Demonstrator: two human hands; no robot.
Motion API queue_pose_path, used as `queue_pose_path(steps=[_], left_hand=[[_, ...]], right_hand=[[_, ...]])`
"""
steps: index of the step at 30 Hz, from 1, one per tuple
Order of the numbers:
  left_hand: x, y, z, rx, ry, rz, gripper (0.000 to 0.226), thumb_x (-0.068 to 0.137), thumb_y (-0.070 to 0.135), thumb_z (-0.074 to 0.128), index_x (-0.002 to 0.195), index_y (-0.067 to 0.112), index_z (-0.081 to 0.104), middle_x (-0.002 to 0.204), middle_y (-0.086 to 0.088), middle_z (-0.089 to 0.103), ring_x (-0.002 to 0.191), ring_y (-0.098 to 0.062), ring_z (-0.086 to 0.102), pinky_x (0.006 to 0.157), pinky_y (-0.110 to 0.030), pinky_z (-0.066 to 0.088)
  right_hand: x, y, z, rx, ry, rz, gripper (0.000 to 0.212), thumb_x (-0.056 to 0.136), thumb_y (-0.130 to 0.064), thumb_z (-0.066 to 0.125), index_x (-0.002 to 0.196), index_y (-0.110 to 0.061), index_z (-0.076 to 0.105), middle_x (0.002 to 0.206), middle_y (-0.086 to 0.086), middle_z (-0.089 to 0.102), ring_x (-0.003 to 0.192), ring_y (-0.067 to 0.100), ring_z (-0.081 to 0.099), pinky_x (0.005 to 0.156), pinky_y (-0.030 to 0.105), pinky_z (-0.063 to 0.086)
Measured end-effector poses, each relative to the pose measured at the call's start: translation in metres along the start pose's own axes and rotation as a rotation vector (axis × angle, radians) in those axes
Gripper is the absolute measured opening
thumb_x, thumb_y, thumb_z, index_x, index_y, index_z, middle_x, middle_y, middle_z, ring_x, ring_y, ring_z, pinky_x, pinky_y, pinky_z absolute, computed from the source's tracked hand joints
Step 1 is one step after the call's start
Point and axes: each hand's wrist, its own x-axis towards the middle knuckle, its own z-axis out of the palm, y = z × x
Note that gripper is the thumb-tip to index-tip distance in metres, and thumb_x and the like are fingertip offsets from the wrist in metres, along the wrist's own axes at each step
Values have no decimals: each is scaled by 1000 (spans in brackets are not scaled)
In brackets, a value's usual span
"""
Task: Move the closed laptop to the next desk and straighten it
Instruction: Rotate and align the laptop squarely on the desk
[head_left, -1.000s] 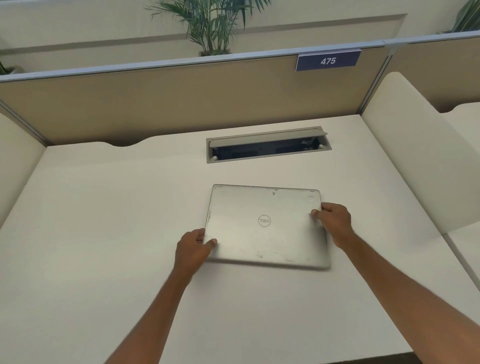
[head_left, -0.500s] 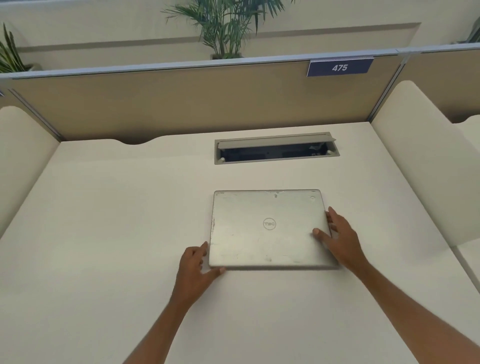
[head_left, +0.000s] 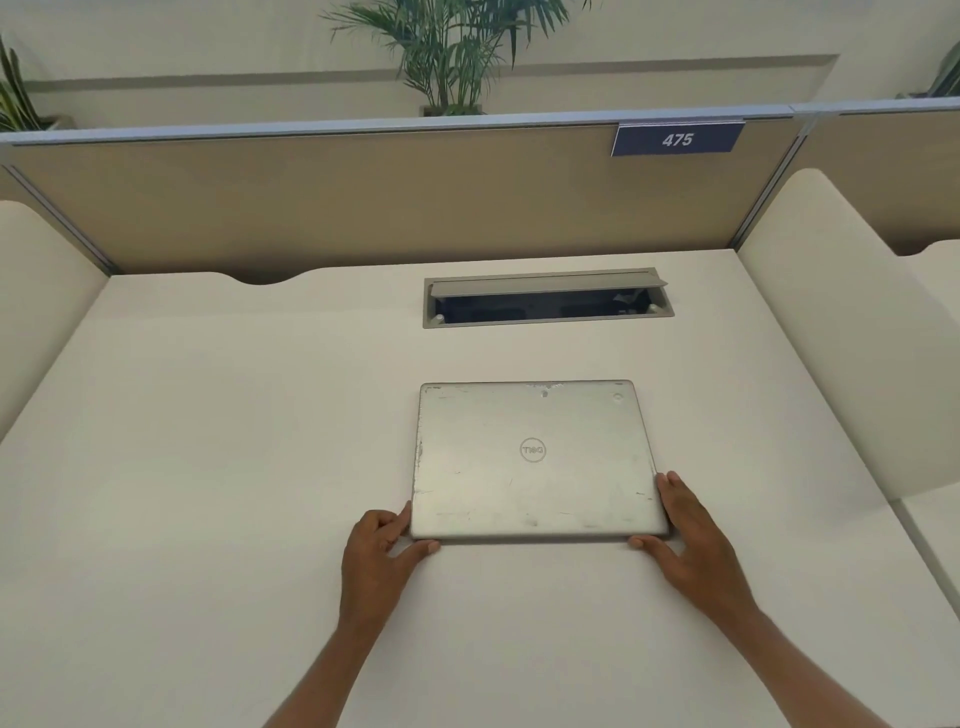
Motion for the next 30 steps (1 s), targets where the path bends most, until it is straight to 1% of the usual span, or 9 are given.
queue_pose_path(steps=[3,6,11,15,17,22,24,27,30], left_hand=[[1,-1,1,-34,14,-45,67,73,27,101,135,21,79,98,16,58,99,-19,61,79,-8,42],[1,-1,1,-62,25,-66,63,71,27,102,130,22,82,96,14,58,100,-22,62,77,-8,42],[1,-1,6,-81,46,-82,64,71,21,101,132,23,81,95,15,58,95,-14,59,77,-9,42],[-3,-2,10,-56,76,-54,67,74,20,100,137,28,77,100,15,57,103,-20,57,88,-22,47],[-4,-2,11,-60,88,-38,64,74,18,100,135,27,78,99,13,57,103,-21,57,87,-24,48],[-4,0,10,-77,84,-59,59,73,16,100,129,19,81,97,6,58,105,-28,59,88,-30,46],[-4,0,10,-90,84,-68,56,73,16,101,126,18,81,98,5,58,106,-29,59,88,-27,46],[-4,0,10,-109,87,-85,55,72,17,101,123,20,82,99,1,60,107,-26,59,83,-14,44],[-3,1,10,-89,84,-79,58,71,18,101,126,25,82,101,4,59,107,-25,59,84,-14,45]], right_hand=[[0,0,0,-7,4,-1,94,84,-34,89,165,-18,43,172,-7,38,160,14,36,123,9,24],[0,-1,0,1,23,-31,90,85,-42,81,164,-16,45,170,-3,42,159,15,38,123,9,25],[-1,-2,-1,12,36,-49,90,85,-46,78,163,-14,46,169,-3,43,158,17,40,123,9,24],[-1,-3,-1,4,45,-52,89,84,-44,78,162,-13,48,168,-6,44,157,17,41,123,9,25],[-1,-3,-1,-5,44,-52,88,85,-45,77,162,-12,48,167,-7,43,157,17,42,123,10,25],[-1,-2,1,-19,73,-75,82,95,-52,71,163,-12,46,167,-10,42,159,1,32,124,11,27],[0,-2,2,-32,88,-85,80,96,-45,74,162,-10,47,166,-12,41,158,-5,28,123,12,27],[0,-2,3,-52,103,-90,80,94,-41,77,161,-8,48,165,-11,43,158,-8,25,122,11,26],[0,0,3,-68,98,-91,81,95,-45,76,162,-11,47,165,-11,42,158,0,32,121,15,31]])
